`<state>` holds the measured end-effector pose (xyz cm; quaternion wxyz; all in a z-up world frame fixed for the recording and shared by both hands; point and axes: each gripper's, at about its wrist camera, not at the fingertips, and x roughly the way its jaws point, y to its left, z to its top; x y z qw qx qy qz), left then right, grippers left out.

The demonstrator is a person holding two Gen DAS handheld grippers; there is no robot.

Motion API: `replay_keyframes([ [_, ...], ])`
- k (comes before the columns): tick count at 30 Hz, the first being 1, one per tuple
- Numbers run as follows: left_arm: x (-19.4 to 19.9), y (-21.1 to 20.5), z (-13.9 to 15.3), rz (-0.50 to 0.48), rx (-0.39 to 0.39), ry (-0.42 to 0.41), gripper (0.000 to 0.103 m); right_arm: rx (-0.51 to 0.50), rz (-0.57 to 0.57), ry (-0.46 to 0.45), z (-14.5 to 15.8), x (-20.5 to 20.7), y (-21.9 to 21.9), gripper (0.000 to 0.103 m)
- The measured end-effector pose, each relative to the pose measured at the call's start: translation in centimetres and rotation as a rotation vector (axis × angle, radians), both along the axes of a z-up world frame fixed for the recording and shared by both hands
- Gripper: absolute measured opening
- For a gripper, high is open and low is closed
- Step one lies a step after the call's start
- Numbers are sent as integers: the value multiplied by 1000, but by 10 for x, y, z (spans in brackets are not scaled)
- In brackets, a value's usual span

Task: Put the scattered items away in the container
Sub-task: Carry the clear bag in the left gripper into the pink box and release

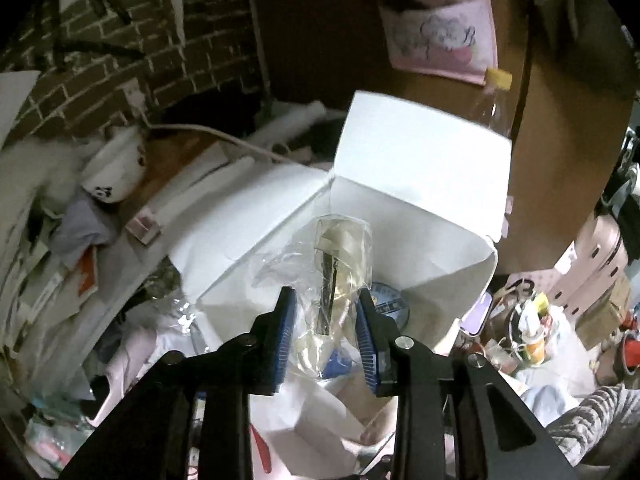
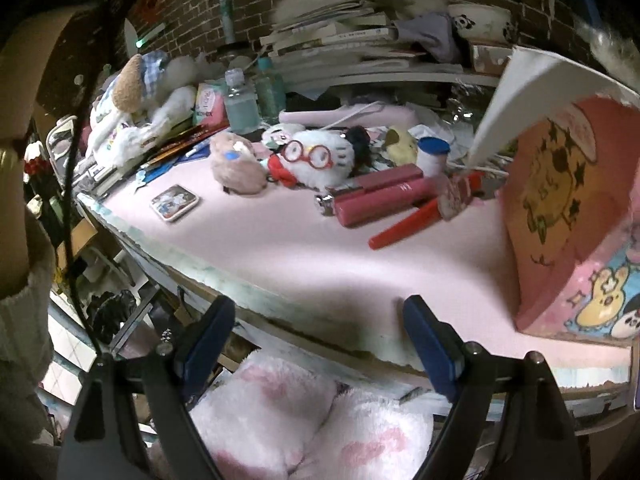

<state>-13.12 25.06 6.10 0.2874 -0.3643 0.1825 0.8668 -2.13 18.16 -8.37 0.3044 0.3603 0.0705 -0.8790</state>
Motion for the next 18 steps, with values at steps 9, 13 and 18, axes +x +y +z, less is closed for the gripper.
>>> replay_keyframes([
  [9, 7, -7, 1, 11, -2, 73, 75, -26, -17, -5, -1, -3, 8, 84],
  [13, 13, -23, 10, 35, 11, 127, 84, -33, -11, -3, -1, -3, 6, 84],
  [18, 28, -67, 16, 106, 35, 160, 84, -53, 21, 22, 2, 1, -5, 84],
])
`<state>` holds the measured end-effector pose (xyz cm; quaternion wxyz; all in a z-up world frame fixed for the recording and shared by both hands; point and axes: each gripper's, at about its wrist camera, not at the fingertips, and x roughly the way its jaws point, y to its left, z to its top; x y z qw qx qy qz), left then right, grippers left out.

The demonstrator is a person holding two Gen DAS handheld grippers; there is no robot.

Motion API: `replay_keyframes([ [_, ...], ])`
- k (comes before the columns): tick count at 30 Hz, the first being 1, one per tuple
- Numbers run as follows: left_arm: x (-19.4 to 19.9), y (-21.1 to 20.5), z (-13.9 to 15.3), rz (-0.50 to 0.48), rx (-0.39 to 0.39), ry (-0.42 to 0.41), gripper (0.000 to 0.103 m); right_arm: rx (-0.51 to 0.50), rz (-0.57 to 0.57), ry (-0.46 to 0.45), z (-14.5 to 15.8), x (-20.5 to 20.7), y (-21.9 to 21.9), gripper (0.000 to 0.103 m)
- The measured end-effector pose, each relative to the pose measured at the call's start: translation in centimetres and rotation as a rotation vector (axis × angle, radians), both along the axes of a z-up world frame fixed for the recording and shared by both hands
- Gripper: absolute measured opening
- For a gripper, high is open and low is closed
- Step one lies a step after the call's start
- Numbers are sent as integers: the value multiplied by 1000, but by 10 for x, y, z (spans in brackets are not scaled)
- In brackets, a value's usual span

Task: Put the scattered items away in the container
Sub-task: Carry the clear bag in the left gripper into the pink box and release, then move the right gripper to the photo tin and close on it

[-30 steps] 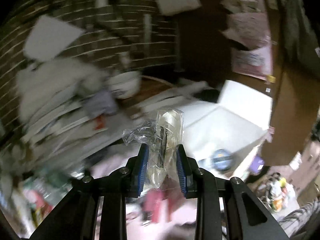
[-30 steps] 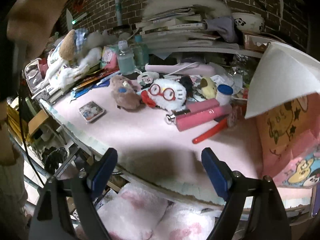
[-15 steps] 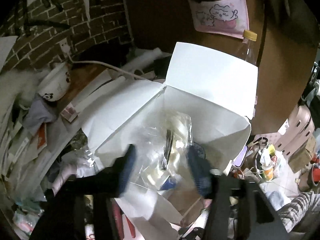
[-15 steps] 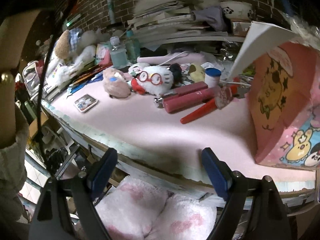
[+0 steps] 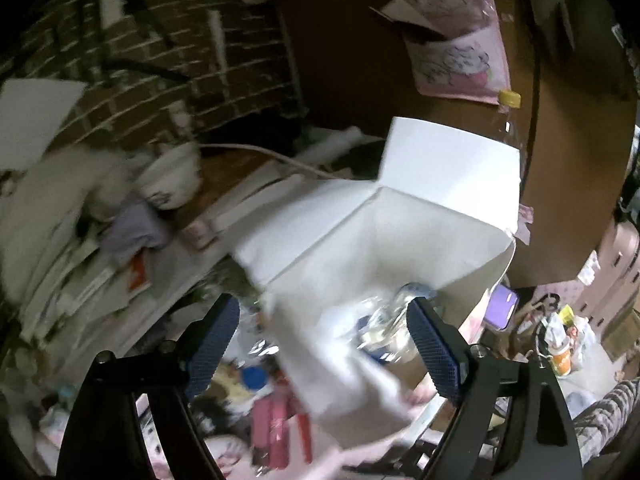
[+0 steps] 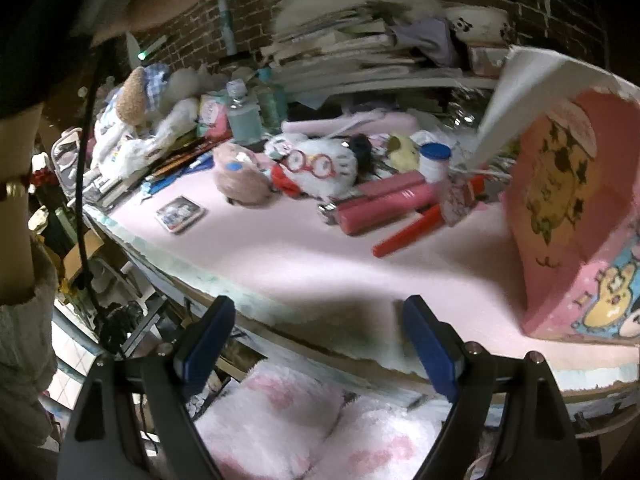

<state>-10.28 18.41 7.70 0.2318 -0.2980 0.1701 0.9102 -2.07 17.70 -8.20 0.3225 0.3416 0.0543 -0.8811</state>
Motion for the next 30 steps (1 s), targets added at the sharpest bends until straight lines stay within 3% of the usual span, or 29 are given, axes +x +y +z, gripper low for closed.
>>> replay_keyframes([
  [3, 8, -36, -4, 92, -2, -10, 84, -25, 41, 26, 2, 2, -10, 84],
  [14, 44, -204, -58, 611, -1, -95, 84, -69, 324, 101, 6, 2, -69, 84],
  [20, 70, -248, -77, 693, 63, -116, 84, -85, 471, 95, 9, -5, -105, 80],
  [30, 96, -286, -92, 759, 155, -112, 84, 55, 589, 37, -2, -33, -158, 65],
])
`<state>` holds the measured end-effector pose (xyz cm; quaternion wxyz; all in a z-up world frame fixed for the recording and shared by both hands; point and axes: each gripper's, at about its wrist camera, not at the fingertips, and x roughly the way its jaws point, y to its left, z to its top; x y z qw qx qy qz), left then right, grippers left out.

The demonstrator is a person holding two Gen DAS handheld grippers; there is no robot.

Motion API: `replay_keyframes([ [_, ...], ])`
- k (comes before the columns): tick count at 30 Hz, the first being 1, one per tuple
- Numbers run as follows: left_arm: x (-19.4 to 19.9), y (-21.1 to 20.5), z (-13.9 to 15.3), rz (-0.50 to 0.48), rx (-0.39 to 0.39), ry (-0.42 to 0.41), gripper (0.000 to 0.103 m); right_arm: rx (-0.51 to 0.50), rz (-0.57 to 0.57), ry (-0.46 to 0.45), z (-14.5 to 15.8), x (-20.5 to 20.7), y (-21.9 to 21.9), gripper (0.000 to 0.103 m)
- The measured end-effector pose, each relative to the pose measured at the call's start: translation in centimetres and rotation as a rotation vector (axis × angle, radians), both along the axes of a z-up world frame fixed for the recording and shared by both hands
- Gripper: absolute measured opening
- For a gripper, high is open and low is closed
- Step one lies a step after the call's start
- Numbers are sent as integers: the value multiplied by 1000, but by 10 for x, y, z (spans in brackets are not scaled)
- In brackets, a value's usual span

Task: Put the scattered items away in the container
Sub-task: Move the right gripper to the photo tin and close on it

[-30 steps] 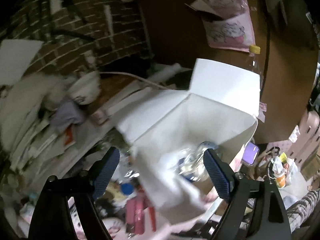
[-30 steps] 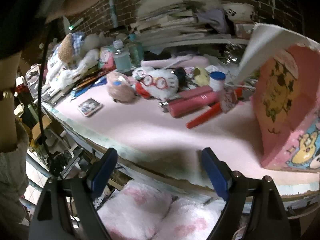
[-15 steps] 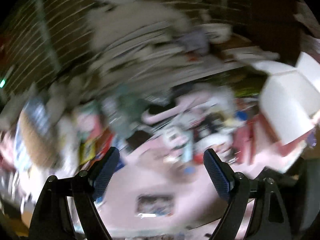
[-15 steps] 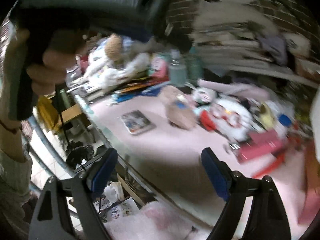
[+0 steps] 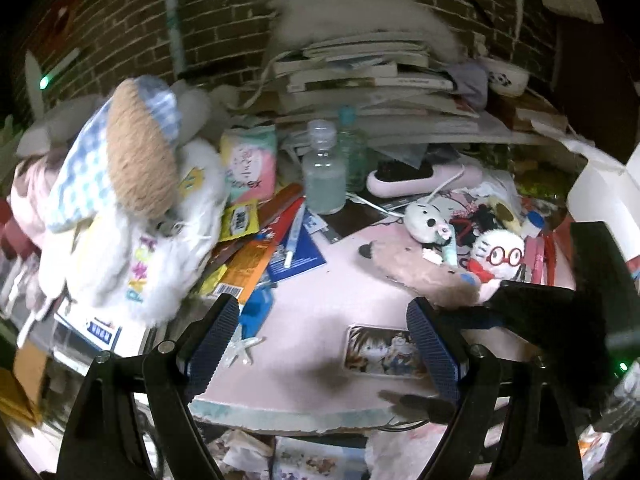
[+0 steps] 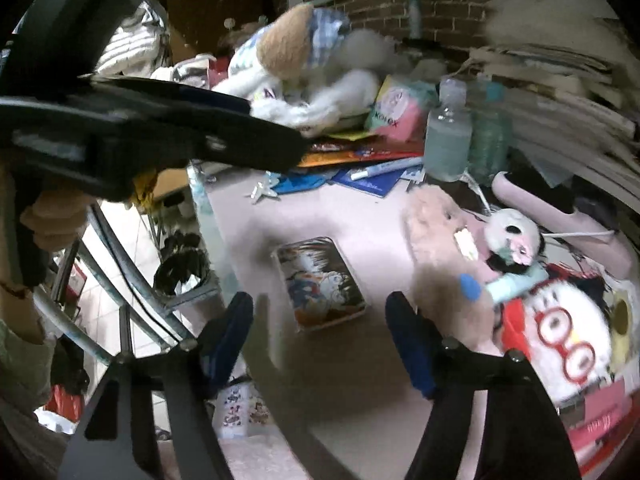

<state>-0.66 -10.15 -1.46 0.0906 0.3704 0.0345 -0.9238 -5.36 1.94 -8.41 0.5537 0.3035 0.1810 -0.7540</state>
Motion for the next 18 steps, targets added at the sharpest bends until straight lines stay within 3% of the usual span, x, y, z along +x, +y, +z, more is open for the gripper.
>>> replay_keyframes([
  [6, 9, -13, -1, 24, 19, 23, 84, 32, 34, -57, 1, -18, -16, 60],
  [11, 13, -20, -2, 37, 32, 27, 84, 52, 45, -47, 3, -21, -21, 41],
  [15, 12, -21, -5, 35, 47, 23, 84, 41, 36, -65, 3, -22, -18, 36],
  [18, 9, -18, -8, 29, 48, 13, 84, 33, -6, -79, 5, -24, -13, 25],
])
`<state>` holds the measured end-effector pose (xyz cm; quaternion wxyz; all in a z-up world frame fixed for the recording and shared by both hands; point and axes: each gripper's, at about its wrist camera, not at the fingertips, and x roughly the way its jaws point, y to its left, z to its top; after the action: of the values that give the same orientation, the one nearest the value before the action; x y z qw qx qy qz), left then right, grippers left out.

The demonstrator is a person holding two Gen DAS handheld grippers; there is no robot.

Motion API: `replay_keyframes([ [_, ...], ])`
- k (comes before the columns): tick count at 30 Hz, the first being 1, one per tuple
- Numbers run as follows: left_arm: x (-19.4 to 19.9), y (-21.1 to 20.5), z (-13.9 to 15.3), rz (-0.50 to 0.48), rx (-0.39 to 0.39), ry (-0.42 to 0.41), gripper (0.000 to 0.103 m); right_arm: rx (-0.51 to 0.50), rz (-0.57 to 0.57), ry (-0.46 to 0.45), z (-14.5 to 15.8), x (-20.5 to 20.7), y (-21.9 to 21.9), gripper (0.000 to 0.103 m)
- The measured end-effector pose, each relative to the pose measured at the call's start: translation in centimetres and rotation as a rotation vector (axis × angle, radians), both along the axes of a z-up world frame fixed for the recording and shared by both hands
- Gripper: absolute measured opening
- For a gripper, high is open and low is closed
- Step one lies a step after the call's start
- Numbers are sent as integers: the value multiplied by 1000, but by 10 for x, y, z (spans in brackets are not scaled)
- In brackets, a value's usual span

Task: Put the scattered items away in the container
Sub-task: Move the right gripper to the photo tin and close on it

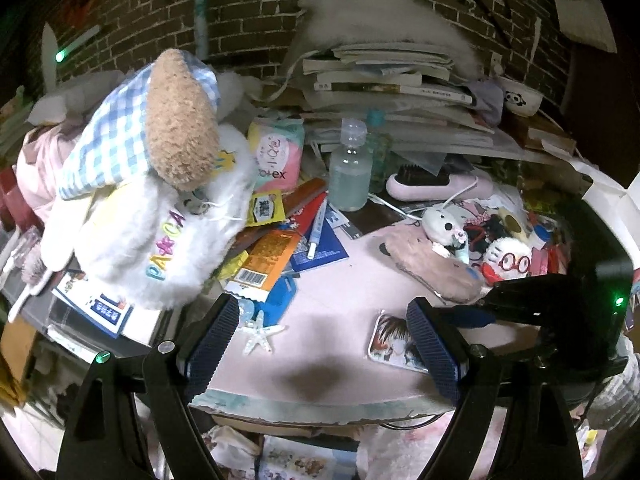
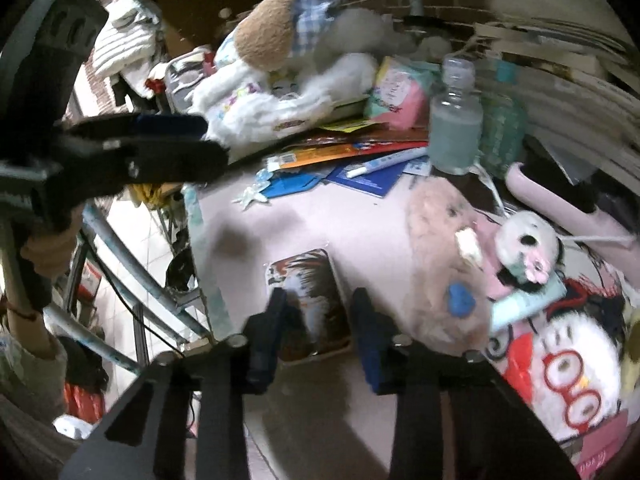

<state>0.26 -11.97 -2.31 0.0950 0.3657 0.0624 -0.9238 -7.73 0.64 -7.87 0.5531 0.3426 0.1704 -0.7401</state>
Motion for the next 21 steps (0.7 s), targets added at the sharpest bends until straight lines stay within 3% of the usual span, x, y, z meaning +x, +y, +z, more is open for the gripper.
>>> replay_keyframes([
  [6, -3, 7, -2, -12, 3, -1, 84, 21, -44, -17, 2, 4, 13, 28],
  [8, -3, 8, -1, -12, 3, -1, 84, 6, -47, -19, 1, 6, 13, 59],
  [10, -3, 8, -1, -10, 0, -2, 84, -11, -46, -28, -1, 8, 10, 66],
  [15, -2, 5, -2, -1, 9, -4, 84, 18, -90, 82, -8, 23, -7, 64],
  [17, -1, 3, -3, 2, 9, -6, 84, 27, -114, 131, -9, 28, -9, 46],
  [18, -1, 3, -4, 3, 8, -7, 84, 18, -116, 131, -9, 28, -9, 42],
  [21, -1, 2, -6, 4, 12, -10, 84, 9, -129, 130, -10, 27, -7, 40],
])
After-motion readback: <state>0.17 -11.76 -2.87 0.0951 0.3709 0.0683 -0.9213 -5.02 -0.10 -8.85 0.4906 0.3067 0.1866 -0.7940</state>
